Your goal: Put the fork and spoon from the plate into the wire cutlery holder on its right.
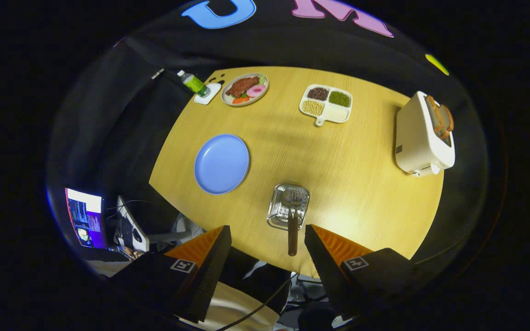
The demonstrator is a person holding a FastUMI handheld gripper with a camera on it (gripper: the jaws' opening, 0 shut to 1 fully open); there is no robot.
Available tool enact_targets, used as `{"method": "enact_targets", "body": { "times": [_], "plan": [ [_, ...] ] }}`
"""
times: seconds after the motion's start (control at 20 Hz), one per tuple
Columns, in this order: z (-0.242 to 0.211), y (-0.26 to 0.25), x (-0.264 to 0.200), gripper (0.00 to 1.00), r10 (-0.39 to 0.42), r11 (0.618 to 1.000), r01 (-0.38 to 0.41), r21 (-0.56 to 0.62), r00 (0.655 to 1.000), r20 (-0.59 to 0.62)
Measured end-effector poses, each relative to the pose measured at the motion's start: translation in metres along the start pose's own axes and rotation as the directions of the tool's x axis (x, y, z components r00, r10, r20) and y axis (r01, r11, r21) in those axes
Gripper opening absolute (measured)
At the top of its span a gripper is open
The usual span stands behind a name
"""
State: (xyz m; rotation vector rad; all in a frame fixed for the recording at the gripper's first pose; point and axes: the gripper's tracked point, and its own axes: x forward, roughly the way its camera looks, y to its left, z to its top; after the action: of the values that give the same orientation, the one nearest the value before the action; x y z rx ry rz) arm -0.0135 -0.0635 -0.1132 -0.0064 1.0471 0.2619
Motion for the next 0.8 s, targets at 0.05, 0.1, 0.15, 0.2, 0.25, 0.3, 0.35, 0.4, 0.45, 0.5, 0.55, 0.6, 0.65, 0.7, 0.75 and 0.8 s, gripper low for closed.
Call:
{"method": "enact_targets", "body": {
  "times": [0.05,0.1,0.15,0.2,0.25,0.3,0.35,0.4,0.45,0.5,0.55,0.6,0.65,0.7,0.75,0.8],
  "plan": [
    [0.007,0.004,-0.007,0.99,-0.011,1.0,0.011,-0.009,0.999,0.051],
    [0.013,0.012,-0.017,0.99,-0.011,1.0,0.012,-0.011,0.993,0.114],
    [0.021,0.021,-0.028,0.99,-0.005,1.0,0.006,-0.006,0.983,0.183],
    [0.027,0.027,-0.035,1.0,0.002,1.0,0.0,-0.007,0.972,0.234],
    [0.034,0.03,-0.043,0.99,-0.004,1.0,0.006,-0.004,0.957,0.288],
    [0.039,0.028,-0.047,0.99,-0.022,1.0,0.025,-0.002,0.94,0.341],
    [0.045,0.026,-0.054,0.99,-0.048,0.999,0.049,0.007,0.918,0.392],
    [0.05,0.025,-0.062,0.99,-0.073,0.997,0.069,0.026,0.894,0.442],
    [0.055,0.026,-0.071,0.99,-0.09,0.996,0.077,0.046,0.864,0.496],
    [0.059,0.026,-0.082,0.99,-0.103,0.995,0.081,0.064,0.836,0.54],
    [0.062,0.023,-0.095,0.99,-0.121,0.993,0.089,0.083,0.802,0.585],
    [0.062,0.021,-0.109,0.99,-0.138,0.99,0.101,0.094,0.768,0.626],
    [0.067,0.017,-0.127,0.99,-0.165,0.986,0.132,0.1,0.718,0.676],
    [0.073,0.013,-0.14,0.99,-0.195,0.979,0.173,0.105,0.673,0.713],
    [0.079,0.007,-0.156,0.99,-0.225,0.97,0.216,0.112,0.622,0.75],
    [0.083,0.007,-0.172,0.99,-0.242,0.962,0.243,0.121,0.566,0.788]
  ]
}}
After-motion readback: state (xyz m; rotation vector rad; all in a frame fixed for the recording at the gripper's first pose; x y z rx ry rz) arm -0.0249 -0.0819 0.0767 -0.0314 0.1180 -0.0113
